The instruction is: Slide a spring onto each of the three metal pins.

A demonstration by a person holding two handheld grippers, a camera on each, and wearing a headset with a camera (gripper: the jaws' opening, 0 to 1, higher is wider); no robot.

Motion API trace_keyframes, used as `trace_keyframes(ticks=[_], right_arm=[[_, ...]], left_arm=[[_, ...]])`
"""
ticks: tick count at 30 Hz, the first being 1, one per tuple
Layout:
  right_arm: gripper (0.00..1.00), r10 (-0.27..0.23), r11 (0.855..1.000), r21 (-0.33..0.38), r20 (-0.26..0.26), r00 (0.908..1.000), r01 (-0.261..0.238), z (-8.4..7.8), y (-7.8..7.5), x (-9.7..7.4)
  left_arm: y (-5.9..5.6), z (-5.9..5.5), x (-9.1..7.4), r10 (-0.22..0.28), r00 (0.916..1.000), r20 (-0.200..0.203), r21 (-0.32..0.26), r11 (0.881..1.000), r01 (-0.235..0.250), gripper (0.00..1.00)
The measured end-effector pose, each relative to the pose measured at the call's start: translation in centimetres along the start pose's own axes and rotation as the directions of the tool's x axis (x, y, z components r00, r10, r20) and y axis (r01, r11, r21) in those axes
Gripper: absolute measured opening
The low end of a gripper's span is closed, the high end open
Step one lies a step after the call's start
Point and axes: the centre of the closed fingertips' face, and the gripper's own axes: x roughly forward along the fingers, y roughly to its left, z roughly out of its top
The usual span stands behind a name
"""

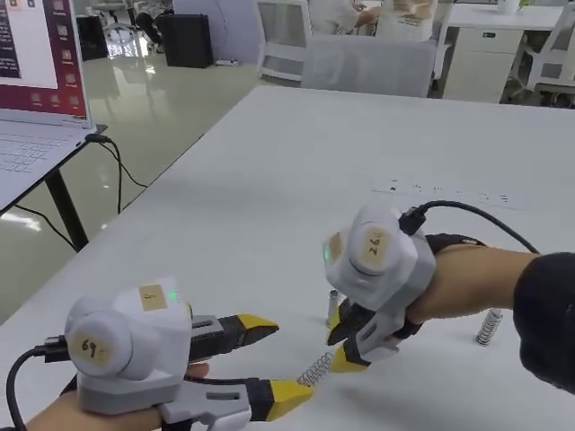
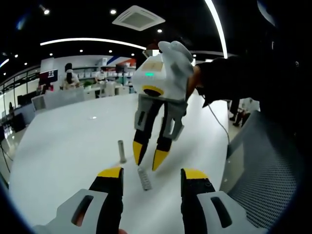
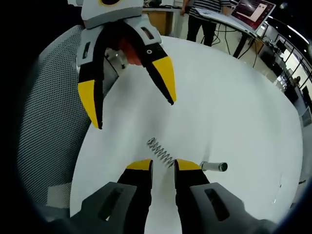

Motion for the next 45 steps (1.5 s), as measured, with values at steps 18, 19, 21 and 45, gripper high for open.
trace_keyframes(ticks=[18, 19, 21, 45], right_arm=[[0.13, 0.068, 0.993, -0.086, -0.081, 0.9944, -0.075, -0.5, 0.2, 2.3], [0.13, 0.066, 0.993, -0.093, -0.088, 0.9939, -0.075, -0.6, 0.1, 2.3], [0.12, 0.073, 0.994, -0.074, -0.097, 0.9926, -0.080, -0.7, 0.2, 2.2], [0.08, 0.045, 0.999, -0.009, -0.093, 0.9946, -0.046, 1.9, 2.1, -3.4]], left_arm=[[0.0, 0.1, -0.4, 0.013, 0.9999, 0.005, -0.005, 1.000, -0.013, 0.40], [0.0, 0.1, -0.4, 0.014, 0.9999, 0.006, -0.007, 1.000, -0.014, 0.40], [0.1, 0.1, -0.4, 0.015, 0.9999, 0.007, -0.008, 1.000, -0.015, 0.40], [-0.7, -0.3, 0.3, -0.020, 0.9990, -0.040, 0.086, 0.996, 0.023, 0.32]])
